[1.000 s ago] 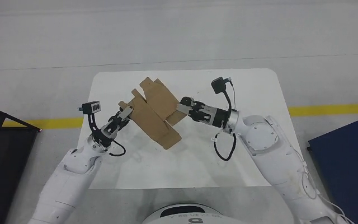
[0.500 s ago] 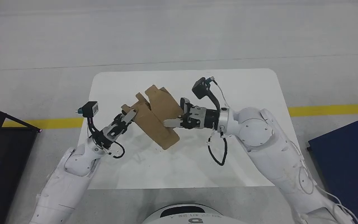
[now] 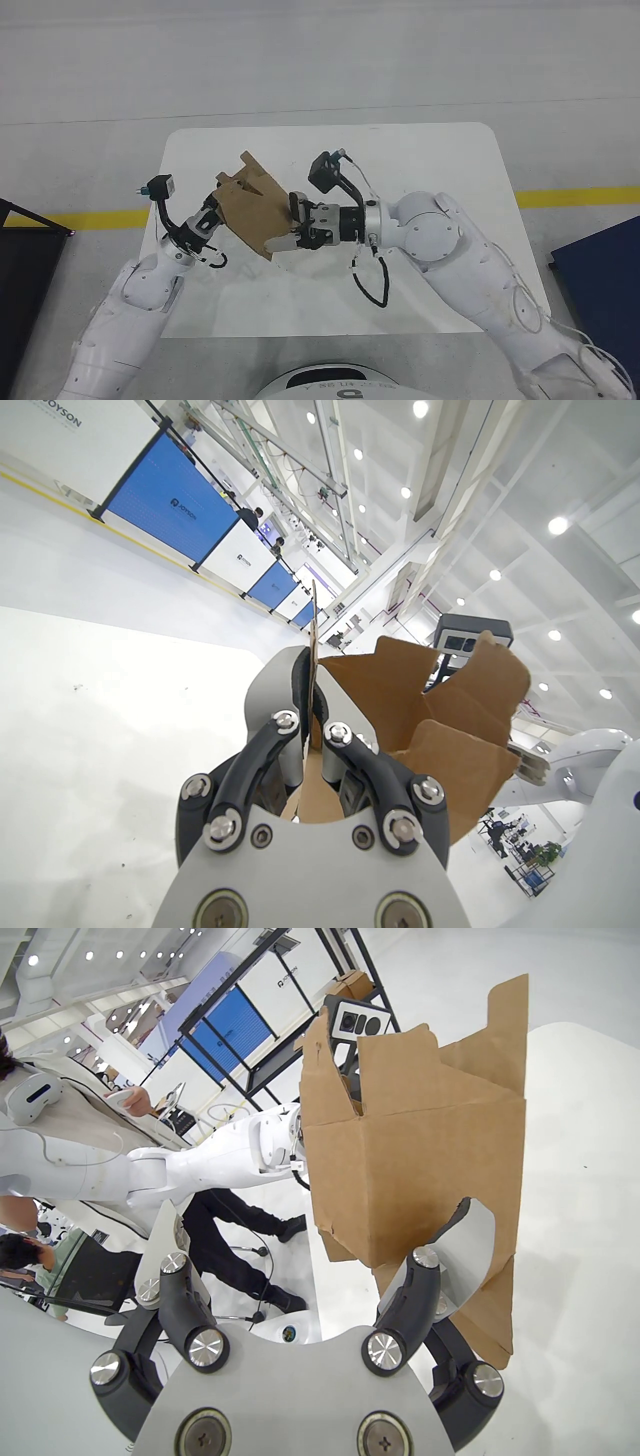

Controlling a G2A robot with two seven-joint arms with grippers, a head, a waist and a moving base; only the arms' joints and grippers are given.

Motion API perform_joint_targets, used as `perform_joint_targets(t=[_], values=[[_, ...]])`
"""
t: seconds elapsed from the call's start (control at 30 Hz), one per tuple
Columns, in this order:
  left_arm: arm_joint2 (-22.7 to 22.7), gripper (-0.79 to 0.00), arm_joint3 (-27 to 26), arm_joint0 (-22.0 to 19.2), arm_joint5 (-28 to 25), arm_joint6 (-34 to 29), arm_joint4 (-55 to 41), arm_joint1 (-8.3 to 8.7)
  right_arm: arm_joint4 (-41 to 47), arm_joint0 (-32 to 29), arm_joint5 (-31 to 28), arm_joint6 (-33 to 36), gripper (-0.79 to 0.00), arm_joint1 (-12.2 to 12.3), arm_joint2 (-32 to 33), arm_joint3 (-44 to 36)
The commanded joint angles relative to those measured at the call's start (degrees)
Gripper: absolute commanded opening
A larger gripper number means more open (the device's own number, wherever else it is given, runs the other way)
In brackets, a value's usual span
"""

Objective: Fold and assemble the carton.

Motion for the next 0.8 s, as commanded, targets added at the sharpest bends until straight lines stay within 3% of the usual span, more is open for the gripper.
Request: perform_joint_targets(t=[0.0, 0.17, 0.37, 0.5, 0.7, 0.77], values=[[-0.19, -0.785, 0.42, -0.36, 0.33, 0.37, -0.85, -0.11, -0.14, -0.42, 0.27, -1.79, 0.0, 0.12, 1.23, 0.0], [-1.44, -0.785, 1.24, -1.47, -0.23, 1.94, -2.77, -0.38, -0.19, -4.11, 1.2, -9.92, 0.0, 0.59, 5.81, -1.18], [-2.75, -0.785, 1.74, -3.75, 0.79, 7.5, -1.38, -1.07, 7.66, -12.34, -4.0, -22.4, 0.0, 0.91, 11.67, -2.7], [-1.9, -0.785, 1.37, -5.1, 1.37, 11.3, 1.63, -1.81, 13.09, -14.22, -7.98, -21.76, 0.0, 0.75, 10.67, -1.07], [0.36, -0.785, -0.11, -6.75, 2.09, 13.38, 6.29, -2.76, 18.71, -11.37, -11.29, -21.74, 0.0, -0.41, 6.28, 4.56], [1.25, -0.785, -0.56, -7.13, 2.34, 13.37, 7.61, -3.03, 20.26, -10.5, -12.77, -22.36, -0.052, -0.81, 5.33, 6.39]])
